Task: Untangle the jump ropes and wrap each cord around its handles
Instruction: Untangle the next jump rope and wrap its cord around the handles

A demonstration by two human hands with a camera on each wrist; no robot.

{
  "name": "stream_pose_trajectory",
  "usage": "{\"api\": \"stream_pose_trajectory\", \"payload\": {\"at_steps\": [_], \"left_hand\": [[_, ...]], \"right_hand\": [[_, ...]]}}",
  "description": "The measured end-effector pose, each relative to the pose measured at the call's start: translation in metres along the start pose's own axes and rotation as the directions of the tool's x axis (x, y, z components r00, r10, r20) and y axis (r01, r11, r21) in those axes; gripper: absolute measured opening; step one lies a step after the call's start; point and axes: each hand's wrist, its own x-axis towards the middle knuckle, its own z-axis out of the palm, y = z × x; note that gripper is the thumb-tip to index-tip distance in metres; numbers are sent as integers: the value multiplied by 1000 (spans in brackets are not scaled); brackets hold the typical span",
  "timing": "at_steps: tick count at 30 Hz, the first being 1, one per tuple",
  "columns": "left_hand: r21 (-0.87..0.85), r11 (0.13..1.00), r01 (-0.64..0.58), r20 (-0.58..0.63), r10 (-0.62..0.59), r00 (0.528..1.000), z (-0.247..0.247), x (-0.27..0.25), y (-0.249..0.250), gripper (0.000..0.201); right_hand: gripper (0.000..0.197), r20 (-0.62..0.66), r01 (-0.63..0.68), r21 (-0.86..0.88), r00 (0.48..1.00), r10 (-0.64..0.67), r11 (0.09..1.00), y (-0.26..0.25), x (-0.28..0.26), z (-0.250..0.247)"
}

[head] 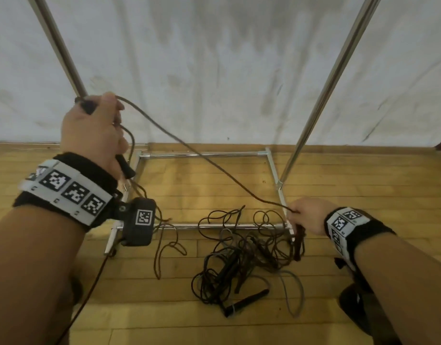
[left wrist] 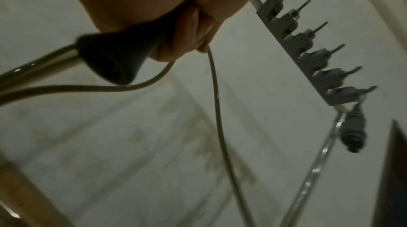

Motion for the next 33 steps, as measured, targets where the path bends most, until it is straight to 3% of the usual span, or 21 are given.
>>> {"api": "stream_pose_trajectory", "payload": {"at_steps": [4,7,9,13,16,20,25,27,30,33], "left_hand": [[483,876,24,136,-102,986,-6,0,-19,33],[519,855,4,285,-178,942,13,-25,-32,36],[517,854,-50,431,-209,878,29,-48,-34,25],[522,835,-175,683,-287,671,50,-88,-31,23],[520,818,-247,727,-272,631,56,-98,-30,16],[379,901,-209,731,-153,665,55,-88,-28,28],[142,990,-28,579,-60,813,51,-67,-15,27],[30,999,39,509,-49,859,44,-54,-8,25],[-26,999,31,460,-16,888,34,-43,-5,27],[-92,995,43,386,-4,922,27,-35,-4,26]], "right_hand": [[33,-161,96,151,984,-71,984,-12,-5,-19],[32,-263,253,247,947,-186,935,-43,-17,-39],[32,-310,330,238,917,-251,914,-59,-27,-46],[29,-368,428,215,868,-333,878,-81,-47,-51],[30,-434,474,241,833,-343,847,-90,-57,-55],[32,-523,515,258,786,-330,817,-90,-61,-59],[29,-550,485,196,774,-313,852,-74,-44,-56],[26,-538,436,180,794,-283,882,-61,-32,-52],[26,-476,359,201,849,-229,912,-44,-13,-40],[25,-298,218,159,940,-164,963,-28,3,-16]]}}
